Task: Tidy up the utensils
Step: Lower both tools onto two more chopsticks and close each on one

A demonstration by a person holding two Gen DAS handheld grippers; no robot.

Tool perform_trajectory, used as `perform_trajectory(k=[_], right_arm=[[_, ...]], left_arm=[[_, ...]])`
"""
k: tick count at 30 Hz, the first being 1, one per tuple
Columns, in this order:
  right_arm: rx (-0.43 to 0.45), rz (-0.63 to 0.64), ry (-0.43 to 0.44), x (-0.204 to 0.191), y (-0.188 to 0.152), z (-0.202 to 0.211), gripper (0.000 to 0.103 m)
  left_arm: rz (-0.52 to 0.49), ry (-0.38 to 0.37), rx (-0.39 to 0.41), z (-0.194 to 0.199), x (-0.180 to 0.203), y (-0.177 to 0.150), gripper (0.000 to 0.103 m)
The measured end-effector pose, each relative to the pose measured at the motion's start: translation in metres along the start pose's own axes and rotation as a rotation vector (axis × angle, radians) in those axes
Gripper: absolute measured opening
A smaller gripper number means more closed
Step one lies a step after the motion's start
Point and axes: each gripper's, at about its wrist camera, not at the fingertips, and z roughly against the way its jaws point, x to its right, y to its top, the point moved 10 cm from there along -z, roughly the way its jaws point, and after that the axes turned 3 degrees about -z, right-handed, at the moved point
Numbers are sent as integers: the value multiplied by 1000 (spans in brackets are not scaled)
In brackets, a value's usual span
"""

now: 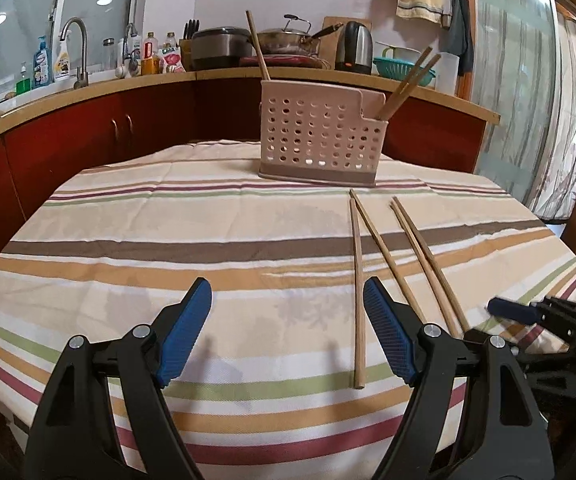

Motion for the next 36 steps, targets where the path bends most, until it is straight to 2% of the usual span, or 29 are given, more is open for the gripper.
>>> perform_trajectory(k=[6,11,18,19,20,21,23,29,30,32,34,36], right_arm=[[25,-86,-119,49,1,3,50],[50,-133,-132,71,2,8,47],[58,-112,-102,63,3,5,40],[59,-112,-99,62,3,5,39],[60,-112,-96,62,3,5,39],[60,-111,-93,62,3,5,37],[59,-111,-86,61,3,4,35],[63,-102,-70,55,5,3,34],[64,-97,-68,54,5,2,34],[62,-89,-61,51,5,2,28],[64,-84,-50,50,5,2,19],[65,-92,-39,50,4,2,15]], left_arm=[[-33,-33,-34,-8,16,-11,76],[-48,-61,-71,-15,27,-20,75],[-77,-104,-152,-29,38,-39,47],[-98,-89,-143,-30,38,-40,37],[-111,-77,-141,-31,37,-40,33],[-117,-77,-140,-32,36,-39,19],[-96,-76,-145,-34,28,-38,10],[-83,-52,-148,-34,15,-37,8],[-83,-54,-145,-34,17,-38,13],[-79,-65,-142,-32,18,-38,22],[-93,-62,-137,-30,20,-39,23],[-92,-73,-132,-30,19,-39,21]])
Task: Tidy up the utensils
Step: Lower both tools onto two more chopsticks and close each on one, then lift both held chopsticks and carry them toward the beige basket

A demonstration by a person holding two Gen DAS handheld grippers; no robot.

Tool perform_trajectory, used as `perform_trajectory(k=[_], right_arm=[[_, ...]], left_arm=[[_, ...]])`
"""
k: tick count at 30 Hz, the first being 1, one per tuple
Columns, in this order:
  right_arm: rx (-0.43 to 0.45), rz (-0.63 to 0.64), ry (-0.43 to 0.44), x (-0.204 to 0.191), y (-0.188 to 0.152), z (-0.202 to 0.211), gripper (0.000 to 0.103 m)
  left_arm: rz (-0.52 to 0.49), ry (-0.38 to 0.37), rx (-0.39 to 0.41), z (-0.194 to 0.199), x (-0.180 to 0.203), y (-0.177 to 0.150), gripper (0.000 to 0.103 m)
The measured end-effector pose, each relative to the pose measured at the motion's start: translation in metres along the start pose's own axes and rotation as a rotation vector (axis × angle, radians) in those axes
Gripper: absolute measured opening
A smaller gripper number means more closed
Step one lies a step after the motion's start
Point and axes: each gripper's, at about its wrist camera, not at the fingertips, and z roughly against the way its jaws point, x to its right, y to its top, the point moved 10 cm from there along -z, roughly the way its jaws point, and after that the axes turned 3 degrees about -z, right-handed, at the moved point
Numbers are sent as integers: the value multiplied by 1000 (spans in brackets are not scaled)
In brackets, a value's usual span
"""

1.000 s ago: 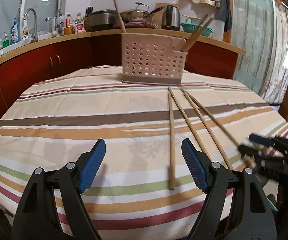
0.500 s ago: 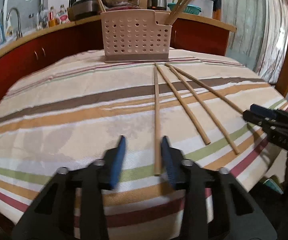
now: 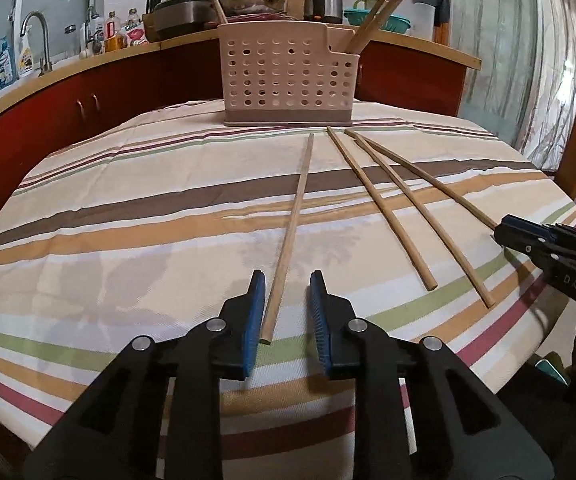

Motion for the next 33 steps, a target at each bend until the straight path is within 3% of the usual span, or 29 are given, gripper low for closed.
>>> perform_trajectory(k=[4,14,33], right_arm=[[-2,-6,26,-4,-1,0,7],[38,-17,31,-4,13,15,7],[211,-2,26,-7,79,67,7]], left_arm=[[18,-11,8,0,-6,0,8],[26,-4,42,12,-12,10,7],[66,56,325,99,-38,96,6]])
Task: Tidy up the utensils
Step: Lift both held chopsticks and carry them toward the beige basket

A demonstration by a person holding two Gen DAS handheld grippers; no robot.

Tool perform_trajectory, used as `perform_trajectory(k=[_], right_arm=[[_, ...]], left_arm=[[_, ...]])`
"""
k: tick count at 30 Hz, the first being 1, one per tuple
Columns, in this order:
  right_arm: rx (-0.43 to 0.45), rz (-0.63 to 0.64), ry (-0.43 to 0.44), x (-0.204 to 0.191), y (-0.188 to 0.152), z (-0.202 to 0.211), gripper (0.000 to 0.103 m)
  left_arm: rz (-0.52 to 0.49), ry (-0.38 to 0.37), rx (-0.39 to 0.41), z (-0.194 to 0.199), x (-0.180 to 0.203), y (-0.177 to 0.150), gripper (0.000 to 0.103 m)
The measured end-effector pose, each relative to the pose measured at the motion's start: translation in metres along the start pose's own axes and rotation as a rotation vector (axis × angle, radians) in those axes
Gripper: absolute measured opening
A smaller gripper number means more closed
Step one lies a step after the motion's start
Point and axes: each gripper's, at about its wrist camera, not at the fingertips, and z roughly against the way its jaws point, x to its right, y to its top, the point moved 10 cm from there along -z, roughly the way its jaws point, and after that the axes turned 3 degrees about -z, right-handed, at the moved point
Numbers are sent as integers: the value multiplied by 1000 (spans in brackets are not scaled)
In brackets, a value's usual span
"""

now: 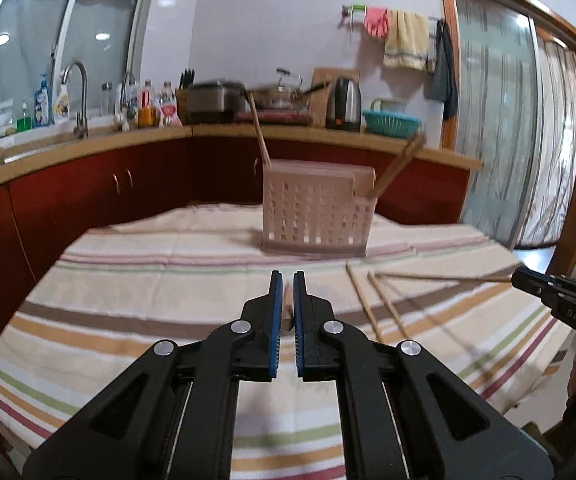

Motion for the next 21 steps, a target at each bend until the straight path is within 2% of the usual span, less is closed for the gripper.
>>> perform_trajectory(k=[12,21], right_arm=[[52,37,4,-7,45,-12,7],[99,46,14,-9,85,-31,7]], left_arm=[[-16,9,103,-15,-5,63,6],[-34,10,138,-43,-10,95,6]])
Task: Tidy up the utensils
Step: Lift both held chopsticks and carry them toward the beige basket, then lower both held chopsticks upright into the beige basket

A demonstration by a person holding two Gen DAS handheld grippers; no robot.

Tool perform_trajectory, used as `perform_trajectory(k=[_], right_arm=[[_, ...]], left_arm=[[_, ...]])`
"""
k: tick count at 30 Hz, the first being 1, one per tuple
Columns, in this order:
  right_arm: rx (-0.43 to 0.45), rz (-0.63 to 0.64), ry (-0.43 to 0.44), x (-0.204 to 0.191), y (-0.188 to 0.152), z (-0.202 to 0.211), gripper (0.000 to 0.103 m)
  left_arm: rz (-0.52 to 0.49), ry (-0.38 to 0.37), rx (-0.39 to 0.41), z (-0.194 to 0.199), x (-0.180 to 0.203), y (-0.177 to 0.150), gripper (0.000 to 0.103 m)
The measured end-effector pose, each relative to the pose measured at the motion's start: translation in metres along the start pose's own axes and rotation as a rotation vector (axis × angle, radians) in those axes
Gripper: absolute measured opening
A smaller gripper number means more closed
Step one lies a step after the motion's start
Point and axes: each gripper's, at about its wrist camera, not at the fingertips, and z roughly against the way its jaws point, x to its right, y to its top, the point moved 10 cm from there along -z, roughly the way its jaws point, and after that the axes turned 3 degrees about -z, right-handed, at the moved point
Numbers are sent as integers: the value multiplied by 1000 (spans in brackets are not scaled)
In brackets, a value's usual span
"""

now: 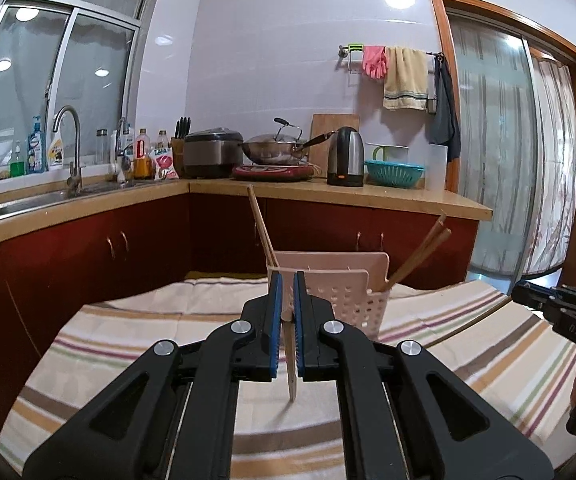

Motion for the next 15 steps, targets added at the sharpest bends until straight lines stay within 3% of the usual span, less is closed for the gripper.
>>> perform_trajectory(k=[15], right_arm=[[44,9,12,-2,35,-31,7]], left_arm=[[-15,31,20,-45,-17,24,7]])
